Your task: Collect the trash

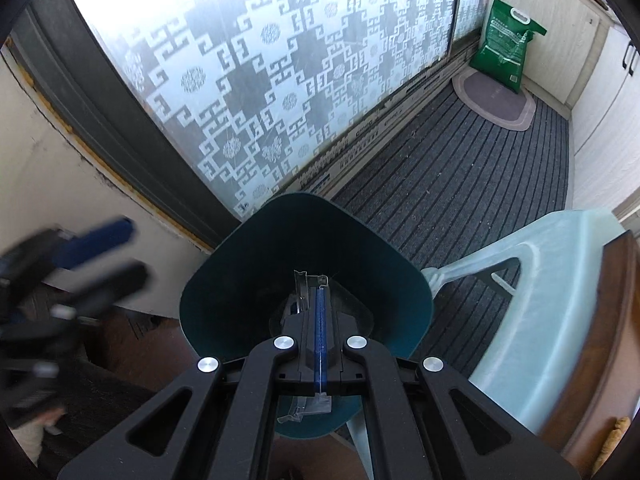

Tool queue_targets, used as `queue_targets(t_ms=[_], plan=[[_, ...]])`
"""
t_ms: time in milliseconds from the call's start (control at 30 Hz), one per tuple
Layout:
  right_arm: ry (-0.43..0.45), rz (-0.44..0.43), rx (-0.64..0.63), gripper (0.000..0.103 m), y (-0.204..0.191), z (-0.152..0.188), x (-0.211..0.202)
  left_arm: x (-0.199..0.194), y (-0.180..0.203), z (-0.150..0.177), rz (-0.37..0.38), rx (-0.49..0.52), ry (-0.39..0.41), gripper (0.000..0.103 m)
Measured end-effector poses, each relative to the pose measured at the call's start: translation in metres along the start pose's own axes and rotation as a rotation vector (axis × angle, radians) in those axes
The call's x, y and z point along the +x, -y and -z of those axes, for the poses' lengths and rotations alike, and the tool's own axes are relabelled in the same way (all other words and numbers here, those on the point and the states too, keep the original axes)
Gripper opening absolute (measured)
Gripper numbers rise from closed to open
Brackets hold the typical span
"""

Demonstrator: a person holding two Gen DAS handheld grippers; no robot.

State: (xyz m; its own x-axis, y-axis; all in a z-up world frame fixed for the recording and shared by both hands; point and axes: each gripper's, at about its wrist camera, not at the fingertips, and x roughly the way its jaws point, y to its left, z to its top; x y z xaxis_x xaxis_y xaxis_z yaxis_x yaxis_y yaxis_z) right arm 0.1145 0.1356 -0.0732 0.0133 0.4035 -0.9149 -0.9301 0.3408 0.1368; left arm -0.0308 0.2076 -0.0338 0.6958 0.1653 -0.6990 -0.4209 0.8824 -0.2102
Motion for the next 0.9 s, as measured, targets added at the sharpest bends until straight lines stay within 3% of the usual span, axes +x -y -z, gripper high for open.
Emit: queue_targets(t_ms=[233,500,633,900], plan=[[-0.053,0.012,-0.024,0.000,-0.013,0.004,0.025,-0.031,0.006,-0.008,0.043,0.001,0.073,0.030],[-0.101,0.018,-0.020,0.002,-0.018,0.005,0.049,-0.074,0.020,-0.020,0.093,0.014,0.169,0.030],[-0.101,0.016,-0.023,0.015,-0.021,0.006,0.049,-0.089,0.022,-0.027,0.120,-0.003,0.206,0.030],[-0.048,0.000,-0.028,0.018,-0.023,0.006,0.025,-0.101,0.035,-0.033,0.150,-0.004,0.238,0.030]])
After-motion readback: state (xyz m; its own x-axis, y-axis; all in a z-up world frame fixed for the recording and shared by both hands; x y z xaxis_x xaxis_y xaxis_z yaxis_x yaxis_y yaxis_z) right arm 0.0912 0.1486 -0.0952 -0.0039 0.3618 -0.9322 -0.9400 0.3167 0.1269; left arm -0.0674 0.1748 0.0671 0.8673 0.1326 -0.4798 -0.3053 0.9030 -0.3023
